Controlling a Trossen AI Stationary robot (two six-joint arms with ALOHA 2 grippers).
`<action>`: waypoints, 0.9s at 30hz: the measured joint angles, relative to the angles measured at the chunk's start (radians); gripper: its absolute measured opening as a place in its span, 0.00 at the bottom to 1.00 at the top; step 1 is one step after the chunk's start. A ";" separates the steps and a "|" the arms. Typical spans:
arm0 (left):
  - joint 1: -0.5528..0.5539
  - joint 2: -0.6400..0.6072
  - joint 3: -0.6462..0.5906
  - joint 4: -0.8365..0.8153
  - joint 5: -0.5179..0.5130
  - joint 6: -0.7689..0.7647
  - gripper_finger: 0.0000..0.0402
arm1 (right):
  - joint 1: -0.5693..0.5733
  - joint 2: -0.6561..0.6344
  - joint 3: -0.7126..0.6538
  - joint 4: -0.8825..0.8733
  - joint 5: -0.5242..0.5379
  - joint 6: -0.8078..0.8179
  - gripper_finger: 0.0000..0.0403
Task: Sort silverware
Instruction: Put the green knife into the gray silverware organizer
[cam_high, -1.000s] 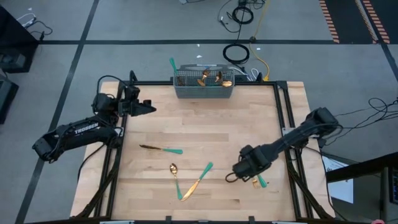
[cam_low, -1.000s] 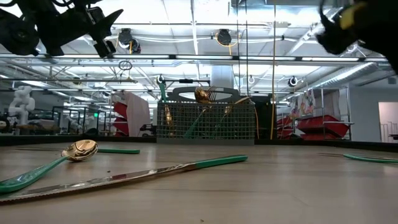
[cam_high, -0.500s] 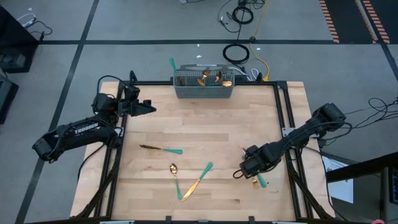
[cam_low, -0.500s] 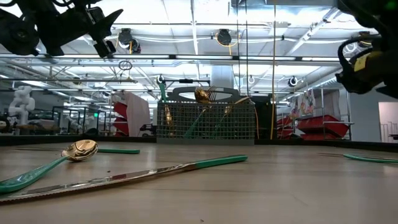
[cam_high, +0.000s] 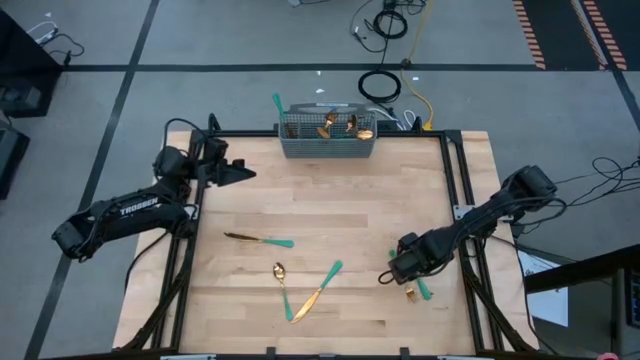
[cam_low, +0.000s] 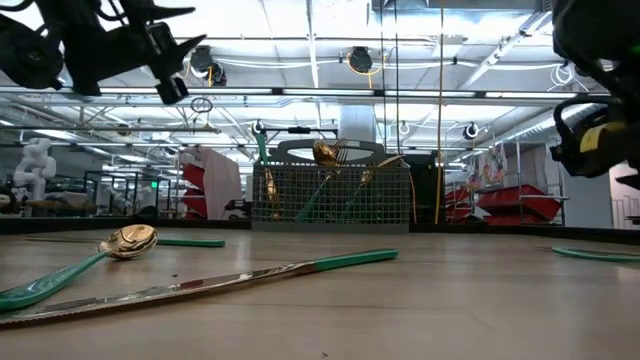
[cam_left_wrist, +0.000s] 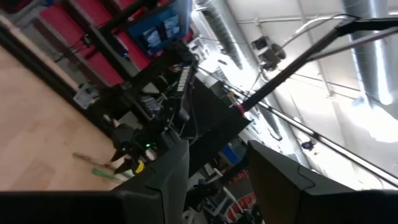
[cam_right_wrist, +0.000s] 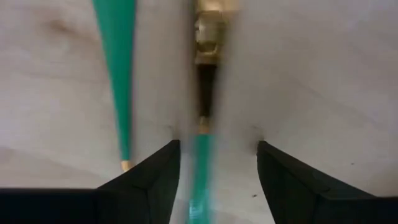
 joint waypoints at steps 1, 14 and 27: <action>0.000 0.000 0.000 -0.015 -0.002 0.007 0.41 | 0.000 -0.002 -0.011 0.022 -0.001 0.000 0.48; 0.000 0.000 0.000 -0.044 -0.017 0.031 0.41 | -0.001 0.006 -0.027 0.062 -0.018 -0.036 0.12; 0.000 0.000 0.000 -0.043 -0.023 0.037 0.41 | 0.001 0.020 -0.011 0.037 0.005 0.101 0.00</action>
